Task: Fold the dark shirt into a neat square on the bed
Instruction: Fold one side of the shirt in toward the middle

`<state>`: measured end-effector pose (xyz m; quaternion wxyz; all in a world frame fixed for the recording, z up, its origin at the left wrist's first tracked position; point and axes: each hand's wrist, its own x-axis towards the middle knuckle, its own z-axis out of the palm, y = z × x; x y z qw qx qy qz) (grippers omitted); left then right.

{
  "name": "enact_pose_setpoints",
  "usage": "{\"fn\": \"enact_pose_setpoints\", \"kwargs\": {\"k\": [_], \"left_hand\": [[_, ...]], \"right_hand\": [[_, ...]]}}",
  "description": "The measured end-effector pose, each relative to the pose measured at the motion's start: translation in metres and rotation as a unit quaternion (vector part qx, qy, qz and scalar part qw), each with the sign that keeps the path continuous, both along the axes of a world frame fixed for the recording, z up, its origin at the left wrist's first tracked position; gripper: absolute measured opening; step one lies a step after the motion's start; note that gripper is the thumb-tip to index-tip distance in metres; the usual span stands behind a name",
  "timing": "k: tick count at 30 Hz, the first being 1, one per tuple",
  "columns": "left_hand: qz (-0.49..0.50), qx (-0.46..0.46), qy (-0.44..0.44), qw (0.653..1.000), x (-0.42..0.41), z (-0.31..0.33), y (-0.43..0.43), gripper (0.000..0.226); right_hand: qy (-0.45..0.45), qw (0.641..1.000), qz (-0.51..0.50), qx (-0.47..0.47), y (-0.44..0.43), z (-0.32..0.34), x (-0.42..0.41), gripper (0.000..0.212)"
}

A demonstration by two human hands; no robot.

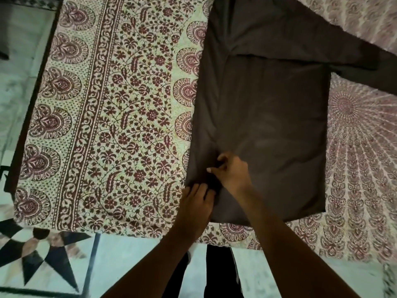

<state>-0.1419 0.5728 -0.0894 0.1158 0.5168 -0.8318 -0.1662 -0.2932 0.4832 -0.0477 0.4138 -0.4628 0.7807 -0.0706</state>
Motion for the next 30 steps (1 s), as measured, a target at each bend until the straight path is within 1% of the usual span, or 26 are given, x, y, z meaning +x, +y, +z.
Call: {"fn": "enact_pose_setpoints", "kwargs": {"k": [2,4,6,7,9,10,11,13,16,18,19,20,21,22,23,24,25,26,27,29,30], "left_hand": [[0.007,0.008,-0.004,1.0,0.0,0.0,0.0,0.017],[0.017,0.02,0.002,1.0,0.002,0.006,-0.003,0.017],[0.063,0.038,-0.002,0.997,0.003,0.015,-0.009,0.018],[0.098,0.053,-0.016,0.994,0.005,0.017,-0.013,0.022],[0.158,0.099,-0.04,0.982,0.009,0.019,-0.019,0.037],[0.171,0.127,-0.036,0.976,0.012,0.018,-0.021,0.043],[0.178,0.153,-0.017,0.972,0.015,0.017,-0.021,0.046],[0.194,0.194,0.048,0.96,0.021,0.014,-0.02,0.048],[0.219,0.214,0.148,0.94,0.028,0.018,-0.017,0.046],[0.227,0.21,0.169,0.936,0.031,0.022,-0.018,0.044],[0.229,0.216,0.172,0.934,0.032,0.023,-0.018,0.045],[0.23,0.229,0.174,0.93,0.031,0.026,-0.018,0.049],[0.23,0.238,0.166,0.929,0.03,0.028,-0.019,0.054],[0.232,0.229,0.138,0.935,0.026,0.031,-0.021,0.06],[0.232,0.205,0.093,0.946,0.021,0.033,-0.025,0.067],[0.228,0.183,0.049,0.955,0.015,0.035,-0.029,0.073],[0.219,0.176,0.013,0.96,0.01,0.037,-0.035,0.081],[0.206,0.184,-0.016,0.961,0.007,0.037,-0.04,0.09],[0.196,0.197,-0.043,0.96,0.006,0.035,-0.045,0.1],[0.187,0.212,-0.086,0.955,0.008,0.026,-0.048,0.116],[0.183,0.217,-0.098,0.954,0.009,0.021,-0.048,0.12]], "right_hand": [[-0.017,0.999,-0.031,0.021,0.001,-0.008,-0.002,0.034],[-0.019,0.998,-0.036,0.042,0.002,-0.011,-0.005,0.037],[0.004,0.997,0.007,0.073,0.001,-0.011,-0.007,0.037],[0.011,0.996,0.031,0.088,0.0,-0.009,-0.007,0.036],[0.014,0.991,0.069,0.112,-0.006,-0.004,-0.009,0.037],[0.012,0.988,0.09,0.123,-0.009,-0.003,-0.008,0.039],[0.011,0.985,0.114,0.132,-0.012,-0.003,-0.01,0.041],[-0.004,0.979,0.139,0.152,-0.016,-0.003,-0.009,0.041],[-0.047,0.972,0.145,0.18,-0.014,-0.005,-0.011,0.042],[-0.077,0.966,0.145,0.2,-0.014,-0.002,-0.011,0.045],[-0.073,0.965,0.149,0.201,-0.016,0.003,-0.012,0.044],[-0.036,0.968,0.167,0.186,-0.018,0.01,-0.013,0.043],[0.025,0.968,0.203,0.148,-0.022,0.015,-0.013,0.041],[0.086,0.962,0.245,0.086,-0.025,0.018,-0.014,0.042],[0.118,0.952,0.284,0.002,-0.027,0.019,-0.014,0.041],[0.123,0.932,0.327,-0.096,-0.029,0.016,-0.015,0.039],[0.119,0.901,0.378,-0.176,-0.031,0.009,-0.017,0.04],[0.113,0.865,0.43,-0.232,-0.033,-0.003,-0.02,0.044],[0.106,0.826,0.488,-0.264,-0.037,-0.015,-0.023,0.051],[0.087,0.749,0.601,-0.266,-0.049,-0.034,-0.033,0.058],[0.081,0.711,0.645,-0.266,-0.06,-0.036,-0.038,0.06]]}}
